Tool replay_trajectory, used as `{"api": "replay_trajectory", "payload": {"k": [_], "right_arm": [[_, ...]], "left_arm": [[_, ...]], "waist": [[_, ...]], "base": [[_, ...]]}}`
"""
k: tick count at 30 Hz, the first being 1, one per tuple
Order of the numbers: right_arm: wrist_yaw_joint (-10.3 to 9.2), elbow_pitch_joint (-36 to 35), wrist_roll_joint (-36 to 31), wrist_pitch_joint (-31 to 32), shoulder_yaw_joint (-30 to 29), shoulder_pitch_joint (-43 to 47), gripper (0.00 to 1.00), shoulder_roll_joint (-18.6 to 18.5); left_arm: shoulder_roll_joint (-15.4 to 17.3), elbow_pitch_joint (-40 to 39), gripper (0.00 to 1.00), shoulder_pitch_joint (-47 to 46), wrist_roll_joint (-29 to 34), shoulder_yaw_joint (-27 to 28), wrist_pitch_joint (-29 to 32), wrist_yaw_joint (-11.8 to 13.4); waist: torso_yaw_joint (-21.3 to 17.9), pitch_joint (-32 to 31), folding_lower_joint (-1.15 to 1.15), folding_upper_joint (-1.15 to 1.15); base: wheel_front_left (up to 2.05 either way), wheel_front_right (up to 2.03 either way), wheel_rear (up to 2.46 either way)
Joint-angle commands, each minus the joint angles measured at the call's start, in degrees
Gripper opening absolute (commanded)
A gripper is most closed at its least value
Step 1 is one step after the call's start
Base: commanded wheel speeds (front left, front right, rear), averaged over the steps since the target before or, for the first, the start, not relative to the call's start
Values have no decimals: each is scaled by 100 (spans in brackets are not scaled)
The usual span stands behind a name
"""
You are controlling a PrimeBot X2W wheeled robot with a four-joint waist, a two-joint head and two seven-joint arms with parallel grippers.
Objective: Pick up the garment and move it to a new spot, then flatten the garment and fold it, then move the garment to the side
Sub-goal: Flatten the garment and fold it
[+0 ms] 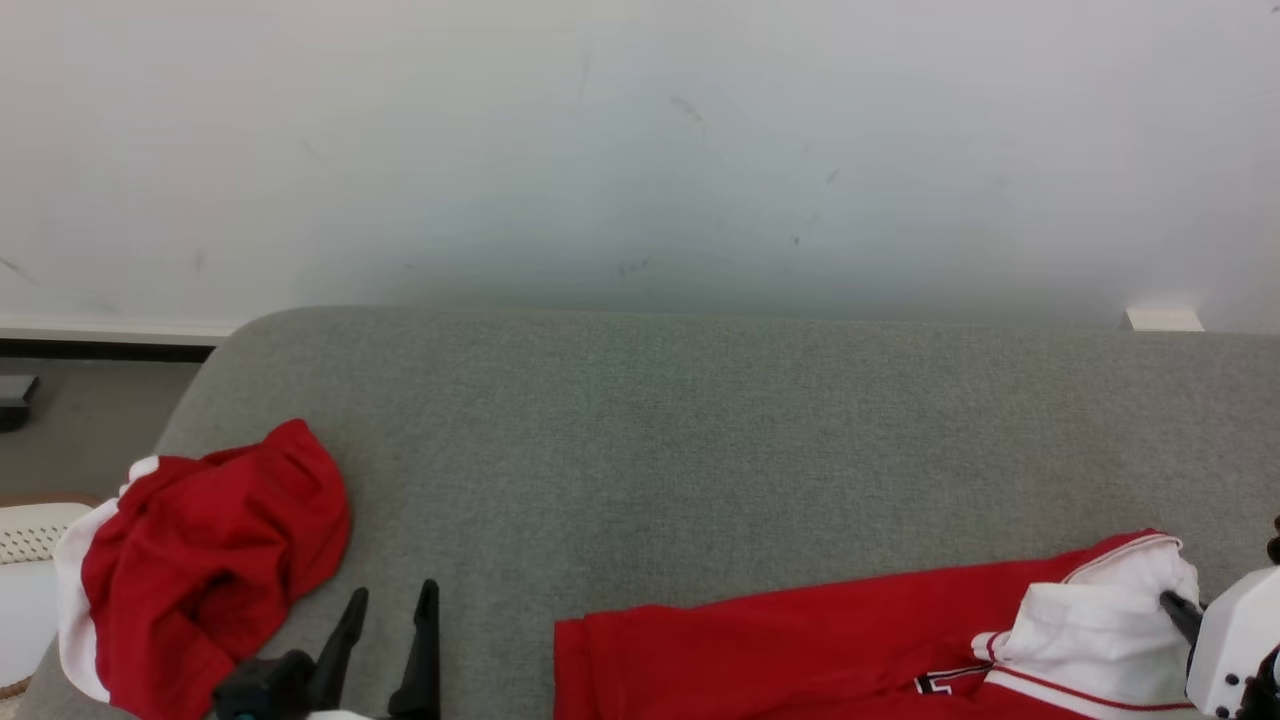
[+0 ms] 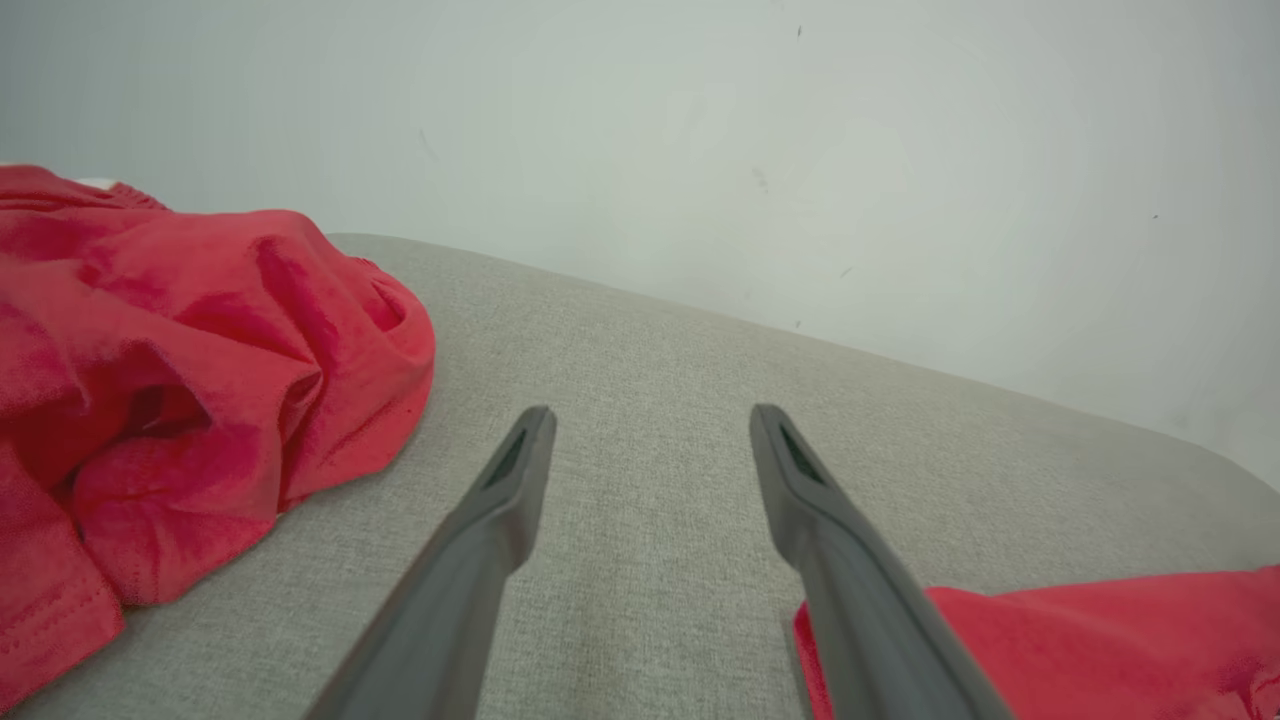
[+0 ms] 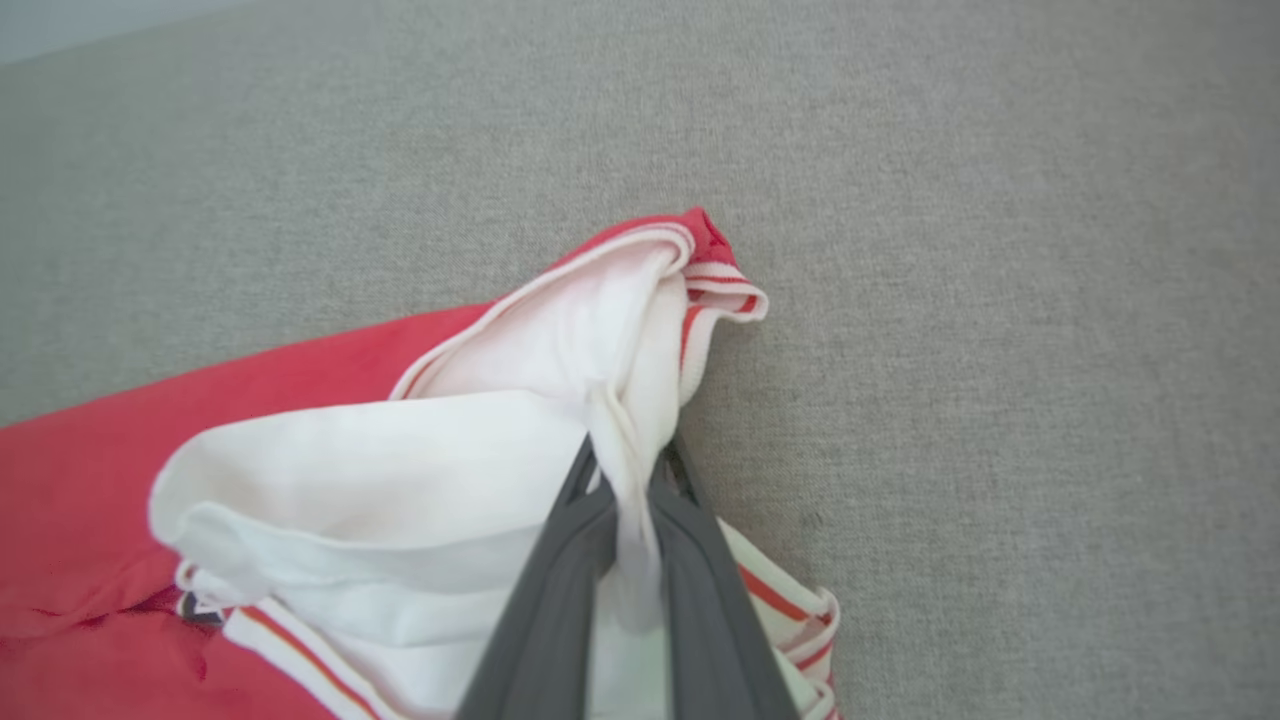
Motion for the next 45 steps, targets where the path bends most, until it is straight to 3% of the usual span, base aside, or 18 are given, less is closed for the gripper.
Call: {"api": "replay_trajectory", "payload": {"k": [1,9,16,28,37,38,39,40,45], "right_arm": [[-15,-273,116,90,-86,10,0,-41],[-13,-2274,1048,965,215,529,0,447],[-12,-3032,1295,1418,779,894,0,1016],[-12,-2368,1399,954,1377,806,0,1562],[-12,-1441,1733,404,1944,428,1,1650],[-12,-1350,1807,344,2043,394,38,1649],[-12,-1298,1913,288,2155,360,63,1651],[-12,-1262,2071,203,2251,320,100,1650],[-12,-1468,2559,-290,2740,101,100,1645]], "left_arm": [[-37,13,100,22,57,14,1,-28],[-108,151,100,18,115,55,1,-98],[-129,259,100,-82,163,50,1,-149],[-169,446,100,-147,218,14,1,-218],[-183,528,100,-167,230,36,1,-231],[-184,526,100,-160,226,45,1,-227],[-180,528,100,-152,219,61,1,-227],[-180,533,100,-147,215,62,1,-228],[-197,513,100,-138,193,124,2,-207]], "waist": [[18,-4,0,0],[333,-45,0,0],[842,-47,0,0],[1631,-109,0,0],[1766,-91,0,0],[1751,-85,0,0],[1726,-78,0,0],[1703,-76,0,0],[1503,-46,0,0]], "base": [[0,0,0],[0,0,0],[0,0,0],[0,0,0],[0,0,0],[0,0,0],[0,0,0],[0,0,0],[0,0,0]]}}
